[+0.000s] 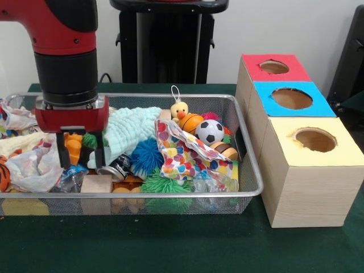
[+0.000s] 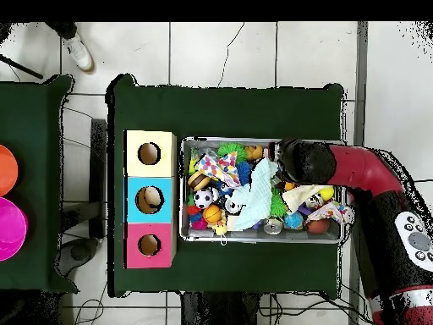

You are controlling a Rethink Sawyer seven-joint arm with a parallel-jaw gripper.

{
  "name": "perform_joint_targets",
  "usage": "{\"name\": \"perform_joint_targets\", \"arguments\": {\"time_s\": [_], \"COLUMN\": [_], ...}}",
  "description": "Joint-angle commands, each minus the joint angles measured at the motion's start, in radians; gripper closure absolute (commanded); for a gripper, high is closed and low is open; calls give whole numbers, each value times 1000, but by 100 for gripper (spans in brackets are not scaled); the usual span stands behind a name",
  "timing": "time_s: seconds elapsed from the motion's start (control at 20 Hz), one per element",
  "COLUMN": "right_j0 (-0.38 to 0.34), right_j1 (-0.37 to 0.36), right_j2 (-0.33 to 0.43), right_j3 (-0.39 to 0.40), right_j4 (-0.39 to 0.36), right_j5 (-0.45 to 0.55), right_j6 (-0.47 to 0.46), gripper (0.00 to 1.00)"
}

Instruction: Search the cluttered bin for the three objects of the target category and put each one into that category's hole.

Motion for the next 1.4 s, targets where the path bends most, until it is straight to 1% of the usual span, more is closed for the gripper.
{"name": "perform_joint_targets", "arguments": {"time_s": [0.05, 0.4, 0.55, 0.8, 1.0, 1.4], "right_j0": [18, 24, 19, -2, -4, -7], "right_j1": [52, 71, 70, 90, 106, 112], "right_j2": [25, 23, 28, 48, 53, 56], "right_j3": [20, 3, -4, -21, -41, -46], "right_j4": [-59, -68, -74, -79, -78, -73], "right_j5": [-28, -31, -9, 5, 15, 19], "right_j6": [-96, -99, -134, -187, -191, -182], "gripper": [0, 0, 0, 0, 0, 0]}}
